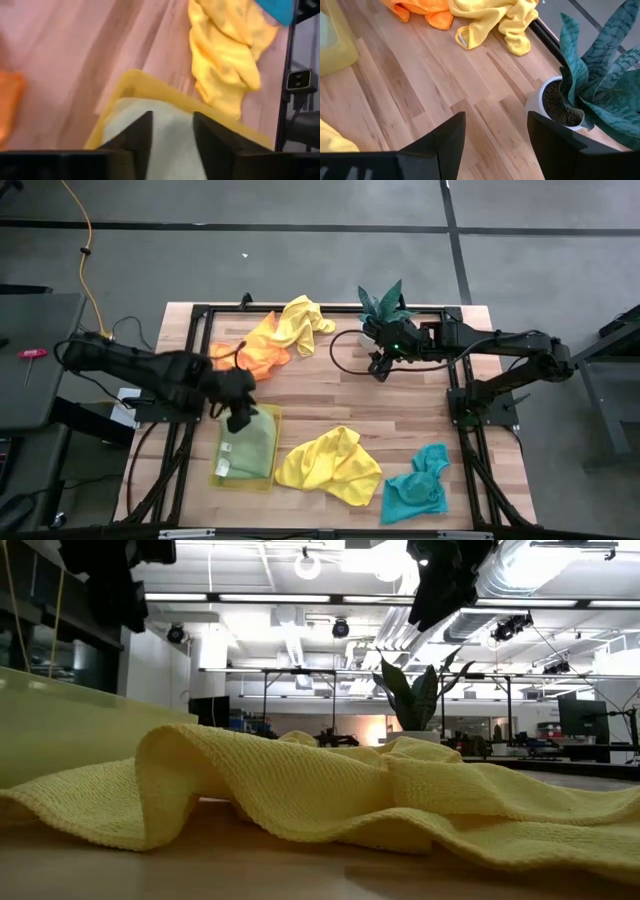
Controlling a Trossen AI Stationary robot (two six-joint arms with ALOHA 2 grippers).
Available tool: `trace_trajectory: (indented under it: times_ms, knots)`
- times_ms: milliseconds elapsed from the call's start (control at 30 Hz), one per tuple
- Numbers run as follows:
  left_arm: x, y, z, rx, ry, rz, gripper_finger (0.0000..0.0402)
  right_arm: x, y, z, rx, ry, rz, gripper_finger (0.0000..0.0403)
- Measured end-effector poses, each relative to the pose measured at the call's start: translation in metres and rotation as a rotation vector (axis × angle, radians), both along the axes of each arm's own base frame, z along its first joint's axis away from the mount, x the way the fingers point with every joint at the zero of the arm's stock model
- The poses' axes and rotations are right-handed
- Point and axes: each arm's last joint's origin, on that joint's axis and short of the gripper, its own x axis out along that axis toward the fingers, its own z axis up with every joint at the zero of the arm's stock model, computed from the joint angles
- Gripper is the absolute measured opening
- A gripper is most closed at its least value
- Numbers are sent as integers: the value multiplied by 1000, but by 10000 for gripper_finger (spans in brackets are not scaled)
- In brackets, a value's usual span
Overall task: Fold microfiber towels
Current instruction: Put the green microfiber cloth into the yellow bin
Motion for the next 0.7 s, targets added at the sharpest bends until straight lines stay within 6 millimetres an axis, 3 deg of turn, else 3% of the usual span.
trace_trajectory:
  times_ms: [167, 300, 500, 700]
  knots:
    - [-10, -23, -44, 34, 69, 9, 13, 0, 0, 0, 5, -4, -7, 206]
    - [-22, -32, -70, 101, 109, 63, 11, 0, 0, 0, 9, -11, -27, 206]
    - [-27, -27, -87, 192, 112, 79, 2, 0, 0, 0, 6, -13, -33, 206]
    - [-27, -19, -105, 165, 106, 13, 0, 0, 0, 1, 16, -24, -50, 206]
